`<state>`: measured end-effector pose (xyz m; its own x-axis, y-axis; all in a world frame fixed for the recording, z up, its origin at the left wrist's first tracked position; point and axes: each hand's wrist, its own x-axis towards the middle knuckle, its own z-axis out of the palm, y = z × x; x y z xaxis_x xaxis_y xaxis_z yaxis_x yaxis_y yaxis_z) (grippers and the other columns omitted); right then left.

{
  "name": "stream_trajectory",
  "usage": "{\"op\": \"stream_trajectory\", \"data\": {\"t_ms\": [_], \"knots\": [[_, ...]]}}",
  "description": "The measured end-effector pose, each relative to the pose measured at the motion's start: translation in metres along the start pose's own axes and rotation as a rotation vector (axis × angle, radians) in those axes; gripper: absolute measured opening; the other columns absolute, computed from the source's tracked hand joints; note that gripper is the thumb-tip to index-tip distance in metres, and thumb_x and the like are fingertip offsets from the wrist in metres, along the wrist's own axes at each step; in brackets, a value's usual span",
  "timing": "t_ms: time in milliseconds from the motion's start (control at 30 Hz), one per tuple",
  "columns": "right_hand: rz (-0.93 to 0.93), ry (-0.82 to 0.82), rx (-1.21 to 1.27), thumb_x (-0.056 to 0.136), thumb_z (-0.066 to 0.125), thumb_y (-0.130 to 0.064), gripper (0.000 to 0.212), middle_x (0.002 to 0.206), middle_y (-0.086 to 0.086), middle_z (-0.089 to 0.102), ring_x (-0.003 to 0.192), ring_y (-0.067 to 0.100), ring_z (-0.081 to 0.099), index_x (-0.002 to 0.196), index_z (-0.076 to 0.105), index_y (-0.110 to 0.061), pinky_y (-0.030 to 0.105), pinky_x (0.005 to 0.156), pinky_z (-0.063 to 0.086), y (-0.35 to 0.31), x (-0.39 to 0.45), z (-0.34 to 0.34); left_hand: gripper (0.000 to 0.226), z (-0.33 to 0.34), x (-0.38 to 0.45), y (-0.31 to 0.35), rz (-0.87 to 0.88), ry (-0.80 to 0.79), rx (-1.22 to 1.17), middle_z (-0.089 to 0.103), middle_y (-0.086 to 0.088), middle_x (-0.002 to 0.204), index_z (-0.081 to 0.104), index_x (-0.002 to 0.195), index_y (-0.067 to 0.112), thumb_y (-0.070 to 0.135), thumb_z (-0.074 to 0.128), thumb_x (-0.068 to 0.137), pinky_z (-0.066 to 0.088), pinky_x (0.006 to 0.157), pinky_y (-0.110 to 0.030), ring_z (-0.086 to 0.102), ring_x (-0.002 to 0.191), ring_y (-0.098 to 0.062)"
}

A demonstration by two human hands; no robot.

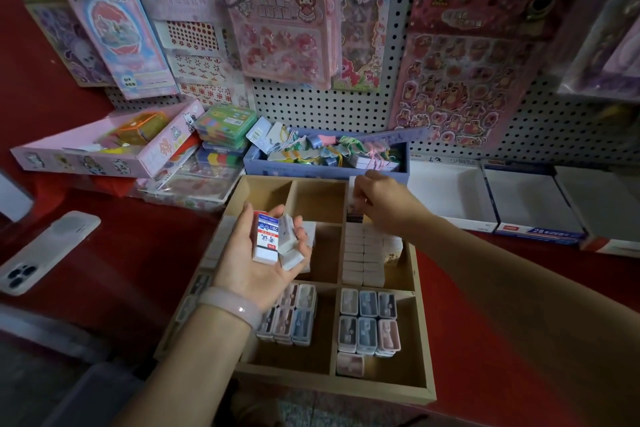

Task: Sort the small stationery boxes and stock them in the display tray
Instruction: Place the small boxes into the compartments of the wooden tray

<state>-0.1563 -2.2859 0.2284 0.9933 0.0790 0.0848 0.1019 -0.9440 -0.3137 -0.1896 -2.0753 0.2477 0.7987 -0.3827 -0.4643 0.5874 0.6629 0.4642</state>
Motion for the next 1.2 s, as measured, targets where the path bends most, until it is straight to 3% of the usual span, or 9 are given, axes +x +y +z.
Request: {"op": "stream_trajectory", "data": {"t_ms": [167,400,533,667,800,933,1067,1133,1200], "knots": [[0.069,-0.016,0.003,0.093,0.051,-0.015,0.016,0.091,0.002,0.043,0.079,0.02,0.044,0.091,0.035,-0.018,0.029,0.066,0.033,-0.005,0.001,0.009,0.026,-0.004,-0.003,0.003,-0.001,-0.023,-0.054,0.06,-0.015,0.088,0.059,0.096,0.01,0.033,0.048,0.093,0.054,0.055,-0.028,0.056,0.072,-0.022],[0.157,-0.086,0.015,0.093,0.055,-0.026,0.014,0.09,0.005,0.056,0.083,0.023,0.054,0.084,0.048,-0.017,0.031,0.067,0.043,-0.008,0.004,-0.006,0.027,-0.001,-0.008,0.0,0.007,0.029,-0.051,0.057,-0.012,0.084,0.058,0.091,0.009,0.034,0.049,0.094,0.054,0.057,-0.027,0.054,0.073,-0.021],[-0.16,0.112,0.332,0.09,0.06,-0.023,0.013,0.091,0.003,0.061,0.083,0.017,0.058,0.091,0.062,-0.01,0.026,0.07,0.047,-0.06,-0.024,-0.033,0.033,0.003,-0.01,-0.001,0.065,0.062,-0.05,0.059,-0.008,0.075,0.057,0.087,0.008,0.038,0.047,0.096,0.055,0.053,-0.025,0.055,0.07,-0.019],[-0.415,-0.005,0.409,0.076,0.076,-0.029,0.045,0.102,0.006,0.058,0.092,0.017,0.054,0.112,0.057,-0.009,0.025,0.079,0.045,-0.115,-0.055,-0.027,0.036,0.006,-0.013,-0.011,0.178,0.01,0.05,0.063,-0.007,0.072,0.056,0.086,0.012,0.031,0.031,0.103,0.055,0.05,-0.023,0.068,0.059,-0.013],[-0.36,0.019,0.363,0.079,0.07,-0.017,0.036,0.102,0.008,0.057,0.09,0.025,0.056,0.109,0.053,-0.007,0.038,0.079,0.046,-0.118,-0.061,-0.021,0.039,0.009,-0.02,-0.011,0.169,0.007,0.093,0.061,-0.007,0.072,0.052,0.085,0.012,0.039,0.029,0.101,0.05,0.063,-0.029,0.065,0.066,-0.014],[-0.355,0.011,0.269,0.082,0.067,-0.019,0.039,0.104,0.011,0.06,0.091,0.028,0.056,0.114,0.049,-0.006,0.032,0.071,0.041,-0.119,-0.065,-0.021,0.035,0.008,-0.02,-0.014,0.177,0.013,0.148,0.063,-0.01,0.087,0.057,0.089,0.013,0.034,0.031,0.102,0.055,0.067,-0.033,0.063,0.078,-0.016],[-0.314,0.082,0.314,0.089,0.058,-0.014,0.024,0.096,0.008,0.069,0.084,0.021,0.065,0.112,0.059,-0.009,0.026,0.071,0.047,-0.103,-0.056,-0.026,0.046,0.01,-0.02,-0.014,0.092,0.011,0.089,0.063,-0.011,0.089,0.059,0.087,0.011,0.043,0.03,0.1,0.042,0.09,-0.041,0.058,0.089,-0.023],[-0.21,0.152,0.405,0.091,0.055,-0.006,0.023,0.094,0.005,0.068,0.071,0.005,0.062,0.113,0.061,-0.007,0.012,0.065,0.047,-0.085,-0.044,-0.035,0.04,0.01,-0.019,-0.011,0.083,0.058,0.024,0.06,-0.008,0.082,0.057,0.08,0.01,0.037,0.036,0.1,0.043,0.084,-0.037,0.055,0.084,-0.022],[-0.058,0.177,0.419,0.092,0.054,-0.008,0.024,0.096,0.007,0.067,0.073,0.008,0.062,0.116,0.056,-0.006,0.017,0.07,0.051,-0.061,-0.034,-0.045,0.027,0.009,-0.018,-0.008,0.078,0.129,0.002,0.054,-0.008,0.077,0.052,0.077,0.008,0.023,0.045,0.098,0.044,0.072,-0.034,0.052,0.077,-0.021]]}}
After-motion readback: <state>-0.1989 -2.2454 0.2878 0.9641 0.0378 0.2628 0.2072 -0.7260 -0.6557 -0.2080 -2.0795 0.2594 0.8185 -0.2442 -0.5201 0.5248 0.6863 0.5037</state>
